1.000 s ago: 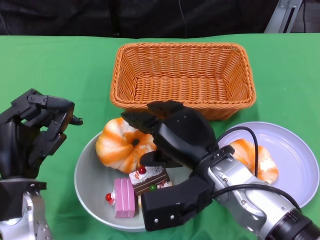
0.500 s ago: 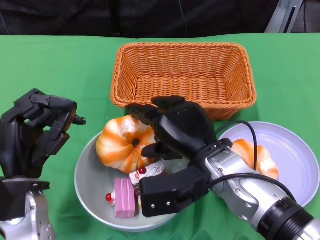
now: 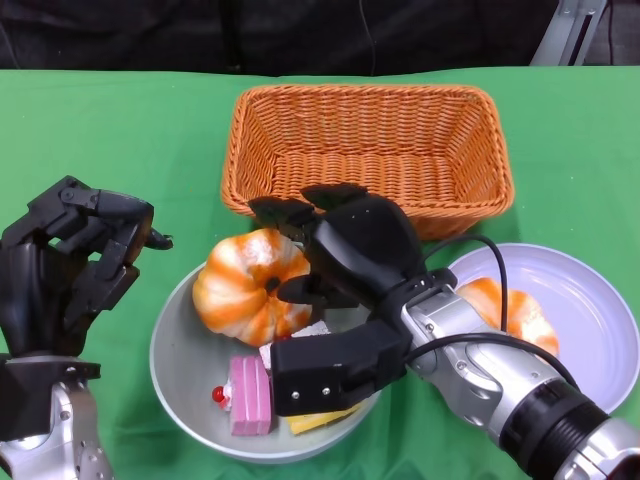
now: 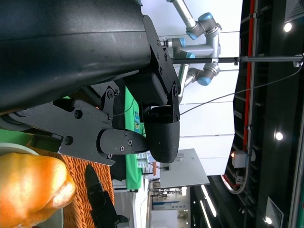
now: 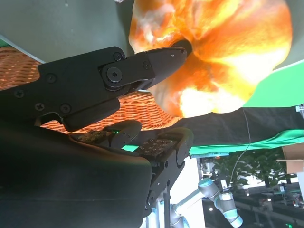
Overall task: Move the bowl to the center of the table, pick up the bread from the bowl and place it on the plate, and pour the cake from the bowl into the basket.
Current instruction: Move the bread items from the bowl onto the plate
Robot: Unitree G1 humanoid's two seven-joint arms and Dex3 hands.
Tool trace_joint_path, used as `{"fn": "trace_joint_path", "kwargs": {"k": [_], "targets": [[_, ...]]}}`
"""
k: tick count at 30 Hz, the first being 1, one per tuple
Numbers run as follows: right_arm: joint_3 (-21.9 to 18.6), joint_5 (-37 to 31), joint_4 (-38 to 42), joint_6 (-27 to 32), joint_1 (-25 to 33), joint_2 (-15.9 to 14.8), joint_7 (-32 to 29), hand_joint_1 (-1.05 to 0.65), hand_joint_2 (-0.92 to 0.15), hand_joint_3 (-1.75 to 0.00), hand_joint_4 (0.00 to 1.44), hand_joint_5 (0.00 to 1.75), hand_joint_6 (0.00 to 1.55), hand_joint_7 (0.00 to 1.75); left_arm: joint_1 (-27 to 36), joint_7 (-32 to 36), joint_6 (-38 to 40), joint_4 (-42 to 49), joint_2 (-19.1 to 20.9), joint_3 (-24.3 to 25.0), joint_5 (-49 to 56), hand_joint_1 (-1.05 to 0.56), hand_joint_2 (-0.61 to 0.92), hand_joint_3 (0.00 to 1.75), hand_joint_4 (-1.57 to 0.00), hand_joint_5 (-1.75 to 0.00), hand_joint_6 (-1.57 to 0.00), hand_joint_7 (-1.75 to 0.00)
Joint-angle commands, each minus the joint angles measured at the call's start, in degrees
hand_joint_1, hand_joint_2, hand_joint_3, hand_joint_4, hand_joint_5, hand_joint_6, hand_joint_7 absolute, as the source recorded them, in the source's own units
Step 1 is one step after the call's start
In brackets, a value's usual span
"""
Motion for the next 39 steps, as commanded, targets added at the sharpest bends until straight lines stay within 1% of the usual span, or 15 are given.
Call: {"fn": "trace_joint_path", "kwargs": {"k": [1, 6, 10, 17, 24, 31, 39], "targets": [[-0.44, 1.03, 1.40, -0.40, -1.70, 0.42, -1.04, -0.79, -0.92, -0.14, 0.51, 0.02, 0.45, 0.00, -0.23, -0.43, -0.57, -0.20, 0.49, 0.10, -0.20, -0.17, 0.92, 0.28, -0.82, -1.39, -0.94, -0.96], [0.26, 0.22, 2.69, 1.26, -2.55, 1.15, -1.42, -0.79, -0.92, -0.15, 0.50, 0.01, 0.45, 0.01, -0.10, -0.45, 0.07, -0.75, 0.41, 0.14, -0.58, -0.15, 0.92, 0.29, -0.83, -1.39, -0.94, -0.97], [0.86, 0.03, 3.63, 2.22, -3.15, 1.54, -0.05, -0.78, -0.92, -0.16, 0.48, 0.00, 0.43, 0.00, -0.10, -0.78, -0.06, -0.85, 0.47, 0.12, -0.87, -0.16, 0.92, 0.29, -0.83, -1.39, -0.94, -0.96], [1.60, -0.33, 5.99, 3.03, -3.57, 2.18, -0.58, -0.81, -0.92, -0.13, 0.50, 0.01, 0.45, 0.01, 0.05, -0.58, -0.14, -1.36, 0.31, 0.13, -0.81, -0.13, 0.92, 0.31, -0.82, -1.38, -0.94, -0.97], [2.48, -0.03, 7.41, 2.85, -4.24, 2.43, 0.28, -0.80, -0.92, -0.14, 0.50, 0.01, 0.43, 0.00, 0.26, -0.23, 0.34, -1.86, 0.28, 0.06, -0.54, -0.15, 0.92, 0.29, -0.84, -1.37, -0.95, -0.95], [3.68, -0.88, 8.98, 3.50, -4.80, 2.91, -0.22, -0.80, -0.92, -0.14, 0.51, 0.01, 0.44, 0.00, 0.27, -1.03, 0.35, -1.82, 0.38, 0.04, -0.94, -0.14, 0.92, 0.29, -0.86, -1.34, -0.96, -0.94], [4.06, -0.67, 11.05, 3.46, -5.47, 3.69, -2.12, -0.78, -0.92, -0.15, 0.53, 0.02, 0.46, 0.01, 0.35, -1.13, 0.03, -1.81, 0.41, 0.06, -0.73, -0.13, 0.92, 0.30, -0.88, -1.31, -0.96, -0.94]]}}
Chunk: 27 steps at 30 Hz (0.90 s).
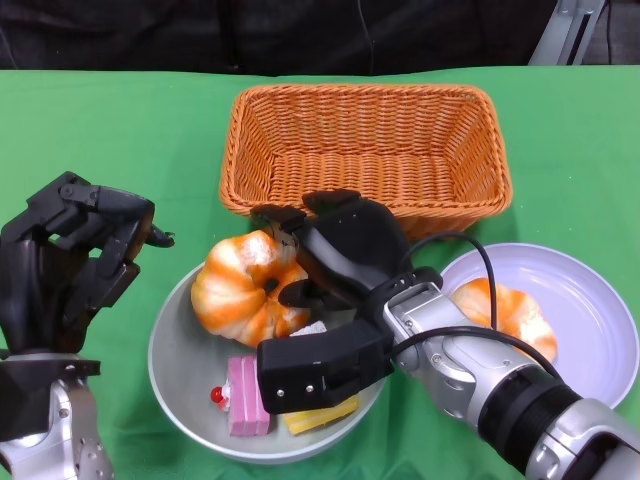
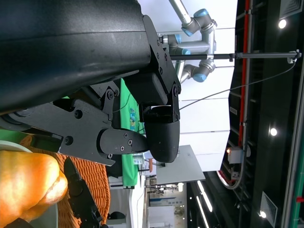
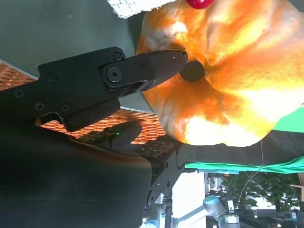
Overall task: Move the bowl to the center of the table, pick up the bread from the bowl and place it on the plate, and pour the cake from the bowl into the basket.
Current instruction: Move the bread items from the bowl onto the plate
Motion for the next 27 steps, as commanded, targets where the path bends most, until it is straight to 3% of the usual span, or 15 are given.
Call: {"fn": "trace_joint_path", "kwargs": {"k": [1, 4, 12, 15, 19, 27], "targets": [[0.30, 0.22, 1.15, 0.18, -1.06, 0.56, -0.86, -0.78, -0.92, -0.15, 0.53, 0.02, 0.46, 0.01, 0.33, -0.29, -0.12, -0.52, 0.51, 0.09, -0.27, -0.13, 0.92, 0.30, -0.88, -1.31, -0.96, -0.94], [0.20, 0.55, 1.77, -0.22, -1.13, 0.70, -2.02, -0.77, -0.92, -0.16, 0.54, 0.02, 0.47, 0.01, 0.38, -0.10, -0.36, -0.35, 0.55, 0.10, 0.05, -0.14, 0.92, 0.30, -0.88, -1.31, -0.96, -0.94], [-1.77, 3.73, 3.71, -5.26, -1.30, 0.62, -5.01, -0.60, -0.92, -0.08, 0.74, 0.09, 0.62, 0.04, 0.28, 0.56, -1.50, 0.49, 0.64, 0.33, 1.38, -0.16, 0.92, 0.30, -0.85, -1.32, -0.94, -0.94], [-2.12, 4.46, 4.87, -7.45, -1.49, 0.65, -6.87, -0.51, -0.92, -0.05, 0.89, 0.15, 0.74, 0.08, 0.30, 0.89, -1.42, 0.53, 0.63, 0.30, 1.69, -0.17, 0.92, 0.30, -0.84, -1.33, -0.94, -0.95], [-2.31, 5.36, 6.04, -9.94, -1.95, 0.44, -7.88, -0.36, -0.92, -0.04, 0.90, 0.14, 0.81, 0.10, 0.26, 1.34, -1.48, 0.65, 0.60, 0.33, 2.00, -0.16, 0.92, 0.30, -0.84, -1.33, -0.94, -0.95], [-1.34, 4.56, 8.31, -13.37, -2.92, 0.05, -11.72, -0.29, -0.92, -0.04, 0.92, 0.16, 0.84, 0.10, 0.28, 1.25, -1.81, 0.60, 0.48, 0.17, 1.82, -0.17, 0.92, 0.30, -0.84, -1.35, -0.94, -0.94]]}}
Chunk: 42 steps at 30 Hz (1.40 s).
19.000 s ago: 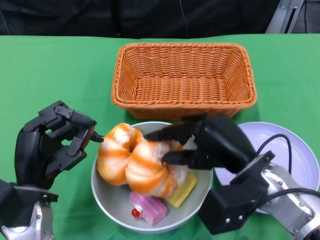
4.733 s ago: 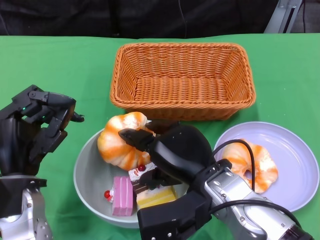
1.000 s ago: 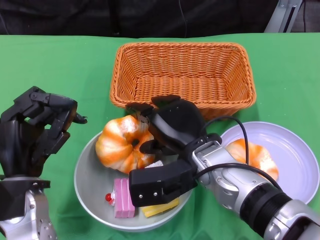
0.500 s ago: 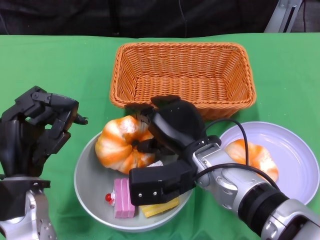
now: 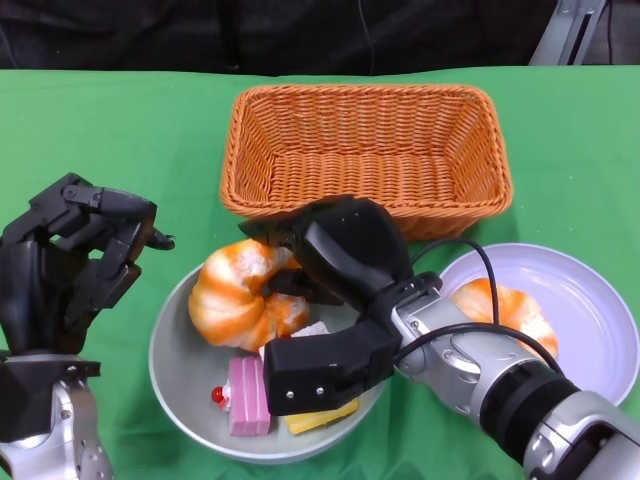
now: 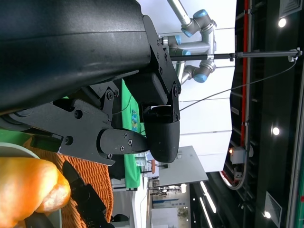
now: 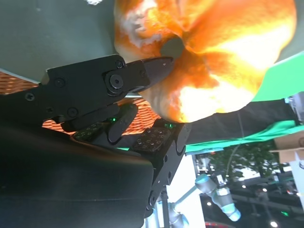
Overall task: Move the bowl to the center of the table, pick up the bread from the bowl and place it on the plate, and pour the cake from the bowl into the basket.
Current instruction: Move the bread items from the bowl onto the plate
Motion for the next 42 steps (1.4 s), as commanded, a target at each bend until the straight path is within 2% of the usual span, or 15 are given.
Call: {"fn": "trace_joint_path", "kwargs": {"k": [1, 6, 8, 9, 10, 11, 14, 22, 31, 40, 42], "targets": [[0.56, -1.03, 1.49, -0.16, -1.46, -0.37, -2.43, -0.30, -0.92, -0.05, 0.92, 0.16, 0.83, 0.08, 0.26, 0.60, -0.98, 0.14, 0.48, 0.12, 0.58, -0.17, 0.92, 0.30, -0.84, -1.35, -0.94, -0.94], [-0.30, 0.00, 2.67, -2.00, -1.66, -0.04, -3.40, -0.29, -0.92, -0.05, 0.89, 0.16, 0.80, 0.06, 0.02, 0.18, -1.58, 0.75, 0.67, 0.17, 0.48, -0.16, 0.92, 0.31, -0.83, -1.36, -0.94, -0.95], [-0.80, 0.61, 2.83, -2.70, -1.66, 0.02, -3.39, -0.28, -0.92, -0.05, 0.93, 0.19, 0.82, 0.06, -0.03, 0.07, -1.70, 0.88, 0.70, 0.15, 0.42, -0.16, 0.92, 0.31, -0.83, -1.36, -0.93, -0.95], [-1.06, 0.94, 2.72, -2.98, -1.63, 0.00, -3.22, -0.28, -0.92, -0.06, 0.88, 0.30, 0.82, 0.07, -0.06, 0.08, -1.62, 0.89, 0.68, 0.16, 0.28, -0.16, 0.92, 0.32, -0.83, -1.36, -0.93, -0.95], [-1.20, 1.16, 2.64, -3.24, -1.64, -0.03, -3.22, -0.27, -0.92, -0.08, 0.76, 0.56, 0.82, 0.10, -0.10, 0.11, -1.57, 0.96, 0.66, 0.19, 0.19, -0.16, 0.92, 0.32, -0.83, -1.36, -0.94, -0.96], [-1.22, 1.26, 2.62, -3.59, -1.65, -0.11, -3.64, -0.27, -0.92, -0.08, 0.71, 0.67, 0.82, 0.12, -0.15, 0.16, -1.60, 1.06, 0.68, 0.22, 0.20, -0.16, 0.92, 0.32, -0.83, -1.37, -0.94, -0.96], [-1.15, 0.98, 2.61, -4.34, -1.87, -0.27, -5.60, -0.31, -0.92, -0.11, 0.69, 0.81, 0.87, 0.17, -0.25, 0.35, -1.48, 1.31, 0.78, 0.27, 0.28, -0.17, 0.92, 0.31, -0.85, -1.37, -0.94, -0.97], [-2.61, 2.08, 2.82, -8.99, -2.26, -0.80, -7.48, -0.34, -0.92, -0.14, 0.77, 0.96, 1.00, 0.23, -0.57, 0.34, -2.09, 2.21, 0.94, 0.35, 0.43, -0.18, 0.92, 0.31, -0.83, -1.37, -0.92, -0.96], [-3.58, 2.98, 1.47, -12.57, -1.71, -1.99, -7.36, -0.34, -0.92, -0.16, 0.78, 1.03, 1.01, 0.21, -1.10, 0.01, -2.47, 3.31, 1.21, 0.46, 0.12, -0.18, 0.92, 0.31, -0.82, -1.38, -0.93, -0.95], [-6.55, 6.44, -4.07, -15.72, 1.03, -2.94, -3.24, -0.27, -0.92, -0.10, 0.76, 1.12, 1.04, 0.21, -1.28, 0.36, -2.78, 3.91, 1.74, 0.46, 0.51, -0.18, 0.92, 0.30, -0.84, -1.34, -0.94, -0.93], [-7.34, 6.88, -5.87, -16.31, 1.85, -3.45, -2.63, -0.23, -0.92, -0.07, 0.72, 1.26, 1.00, 0.36, -1.23, 0.85, -2.65, 3.77, 1.77, 0.49, 0.82, -0.18, 0.92, 0.29, -0.84, -1.34, -0.95, -0.93]]}}
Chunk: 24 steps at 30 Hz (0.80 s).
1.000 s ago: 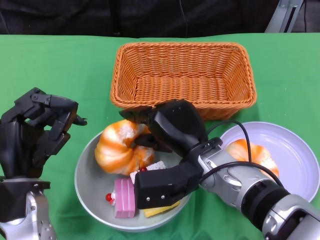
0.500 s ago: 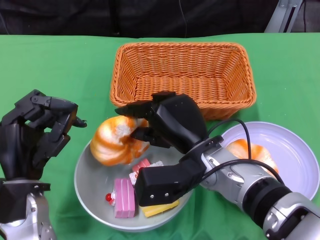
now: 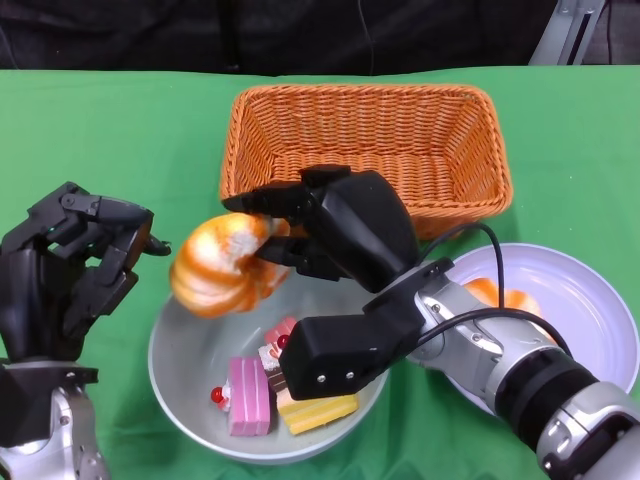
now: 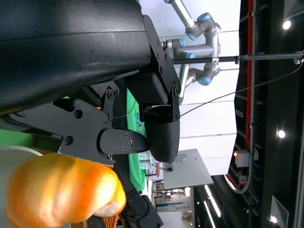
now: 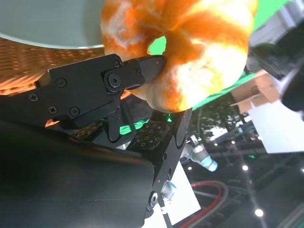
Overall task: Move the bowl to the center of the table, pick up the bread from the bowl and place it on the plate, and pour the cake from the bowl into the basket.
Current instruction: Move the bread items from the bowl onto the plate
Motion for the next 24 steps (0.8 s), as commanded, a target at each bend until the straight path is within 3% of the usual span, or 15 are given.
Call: {"fn": "trace_joint_path", "kwargs": {"k": [1, 5, 11, 24], "targets": [[-1.62, 1.88, -3.55, -1.30, 1.82, -1.40, 1.15, -0.22, -0.92, -0.05, 0.72, 1.26, 0.95, 0.48, -0.74, 1.06, -0.42, 0.20, 1.18, 0.43, 0.91, -0.19, 0.92, 0.28, -0.83, -1.33, -0.95, -0.94], [-3.14, 3.35, -7.75, -1.16, 3.89, -2.38, 3.66, -0.21, -0.92, -0.03, 0.71, 1.32, 0.83, 0.79, -0.92, 1.15, -0.79, 0.49, 1.28, 0.68, 1.05, -0.18, 0.92, 0.30, -0.83, -1.32, -0.95, -0.93], [-5.55, 5.27, -14.92, -0.95, 7.23, -4.43, 8.22, -0.19, -0.92, -0.04, 0.68, 1.42, 0.75, 1.01, -0.89, 1.38, -0.77, 0.37, 1.30, 0.86, 1.30, -0.17, 0.92, 0.31, -0.83, -1.32, -0.95, -0.93], [-11.51, 9.89, -31.46, 3.16, 15.28, -8.00, 18.67, -0.21, -0.90, -0.03, 0.69, 1.41, 0.73, 1.06, -0.86, 0.63, 0.32, 0.14, 1.45, 0.93, 0.21, -0.15, 0.92, 0.31, -0.83, -1.32, -0.94, -0.97]]}}
